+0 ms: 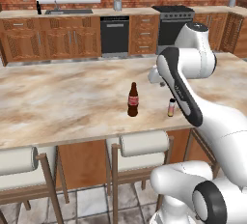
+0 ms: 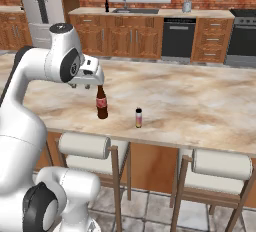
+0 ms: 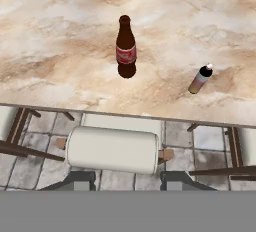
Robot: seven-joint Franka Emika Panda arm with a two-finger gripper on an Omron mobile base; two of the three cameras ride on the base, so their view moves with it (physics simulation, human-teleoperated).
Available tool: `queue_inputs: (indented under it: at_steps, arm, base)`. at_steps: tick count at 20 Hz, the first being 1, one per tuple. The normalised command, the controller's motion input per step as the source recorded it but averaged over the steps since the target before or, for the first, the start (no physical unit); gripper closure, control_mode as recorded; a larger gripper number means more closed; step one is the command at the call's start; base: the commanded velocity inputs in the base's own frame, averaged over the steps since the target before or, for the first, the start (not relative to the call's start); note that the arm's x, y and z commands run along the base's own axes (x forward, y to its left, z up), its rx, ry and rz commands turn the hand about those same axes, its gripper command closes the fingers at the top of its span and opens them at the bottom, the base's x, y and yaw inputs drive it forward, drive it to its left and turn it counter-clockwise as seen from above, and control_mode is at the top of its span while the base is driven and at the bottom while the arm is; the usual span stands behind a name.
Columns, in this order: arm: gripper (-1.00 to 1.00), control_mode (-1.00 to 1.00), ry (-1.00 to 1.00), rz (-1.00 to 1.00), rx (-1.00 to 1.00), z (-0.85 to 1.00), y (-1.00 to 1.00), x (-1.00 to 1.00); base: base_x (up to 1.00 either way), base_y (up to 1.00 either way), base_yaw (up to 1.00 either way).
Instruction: Place the large bottle from the dining counter next to the other large bottle outside the sink, and place the small bottle from the dining counter next to the other small bottle inside the sink.
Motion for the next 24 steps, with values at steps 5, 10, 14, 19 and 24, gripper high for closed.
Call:
queue_inputs:
  at_steps: [5, 10, 14, 19, 24]
  arm:
    - [-1.00, -1.00, 0.00, 0.00, 0.00, 0.00, 0.00, -0.01]
    - [-1.00, -1.00, 0.00, 0.00, 0.00, 0.00, 0.00, 0.05]
    - [-1.00, -1.00, 0.00, 0.00, 0.00, 0.00, 0.08, 0.15]
    - [-1.00, -1.00, 0.10, -0.03, -0.07, -0.01, 0.33, 0.31]
    - [-1.00, -1.00, 0.11, 0.00, -0.09, 0.00, 0.14, 0.26]
  base:
    - [0.00, 0.00, 0.00]
    - [0.00, 0.00, 0.00]
    - [0.00, 0.00, 0.00]
    - [0.00, 0.00, 0.00]
    - [0.00, 0.00, 0.00]
